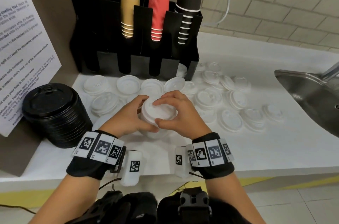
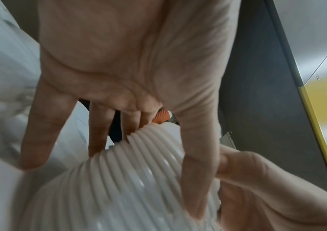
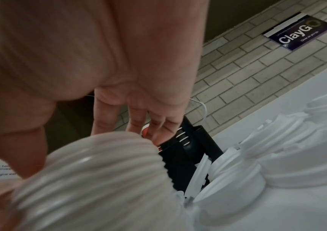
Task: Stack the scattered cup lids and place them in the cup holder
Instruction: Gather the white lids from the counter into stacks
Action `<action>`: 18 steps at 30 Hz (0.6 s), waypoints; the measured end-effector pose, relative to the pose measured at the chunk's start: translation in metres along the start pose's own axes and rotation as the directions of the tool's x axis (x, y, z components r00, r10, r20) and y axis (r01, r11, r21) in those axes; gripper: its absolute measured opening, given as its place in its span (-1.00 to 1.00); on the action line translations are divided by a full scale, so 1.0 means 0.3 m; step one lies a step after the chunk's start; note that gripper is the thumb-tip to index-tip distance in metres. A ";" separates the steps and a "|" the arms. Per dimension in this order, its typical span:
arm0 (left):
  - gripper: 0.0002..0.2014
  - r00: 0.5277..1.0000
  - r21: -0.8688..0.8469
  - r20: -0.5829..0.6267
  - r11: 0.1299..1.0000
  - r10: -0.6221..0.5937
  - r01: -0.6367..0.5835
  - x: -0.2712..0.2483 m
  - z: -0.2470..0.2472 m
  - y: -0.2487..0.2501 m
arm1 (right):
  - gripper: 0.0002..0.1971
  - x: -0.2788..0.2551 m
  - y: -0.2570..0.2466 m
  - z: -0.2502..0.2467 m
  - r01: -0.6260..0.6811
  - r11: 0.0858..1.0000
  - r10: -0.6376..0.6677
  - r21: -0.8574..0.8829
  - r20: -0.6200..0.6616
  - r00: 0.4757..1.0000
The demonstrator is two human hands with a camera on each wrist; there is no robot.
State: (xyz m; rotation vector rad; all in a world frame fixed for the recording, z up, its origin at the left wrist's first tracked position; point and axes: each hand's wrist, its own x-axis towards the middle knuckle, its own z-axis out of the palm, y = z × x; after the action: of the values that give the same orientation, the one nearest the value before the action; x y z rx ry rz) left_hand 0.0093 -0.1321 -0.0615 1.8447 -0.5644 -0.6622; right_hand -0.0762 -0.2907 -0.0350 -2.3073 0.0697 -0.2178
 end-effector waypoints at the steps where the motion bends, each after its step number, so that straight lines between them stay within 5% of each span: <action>1: -0.17 1.000 -0.001 0.004 1.000 -0.001 0.001 0.000 0.000 -0.001 | -0.56 -0.001 0.000 0.002 -0.003 1.000 0.003 -0.010 0.009 1.000; 4: -0.05 1.000 -0.024 0.026 1.000 0.002 -0.001 -0.003 0.002 -0.001 | -0.57 -0.010 -0.001 0.001 0.013 1.000 -0.013 -0.010 0.031 0.999; 6: -0.09 1.000 -0.042 0.021 0.999 0.019 -0.018 -0.003 0.002 0.000 | -0.63 -0.014 0.014 -0.027 0.010 1.000 -0.008 0.019 -0.076 0.997; 9: -0.18 0.999 -0.035 0.018 0.999 0.037 -0.036 -0.001 0.003 -0.001 | -0.71 -0.015 0.085 -0.114 -0.251 0.959 0.213 -0.131 -0.250 0.944; 11: -0.16 0.999 -0.039 0.022 0.999 0.032 -0.031 0.000 0.002 -0.004 | -0.65 -0.031 0.146 -0.165 -0.516 0.771 0.479 -0.374 -0.192 0.856; 13: -0.15 0.999 -0.048 0.026 0.998 0.030 -0.028 -0.001 -0.001 -0.005 | -0.59 -0.058 0.192 -0.186 -0.604 0.628 0.622 -0.491 -0.150 0.768; 18: -0.14 0.999 -0.041 0.031 0.999 0.030 -0.029 0.002 -0.004 -0.008 | -0.67 -0.076 0.220 -0.194 -0.648 0.641 0.682 -0.412 -0.082 0.727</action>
State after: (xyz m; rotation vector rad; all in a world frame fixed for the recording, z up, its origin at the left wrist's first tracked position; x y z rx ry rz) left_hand 0.0108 -0.1309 -0.0635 1.7872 -0.5937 -0.6796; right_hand -0.1079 -0.3751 -0.0478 -2.5224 1.0109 0.3117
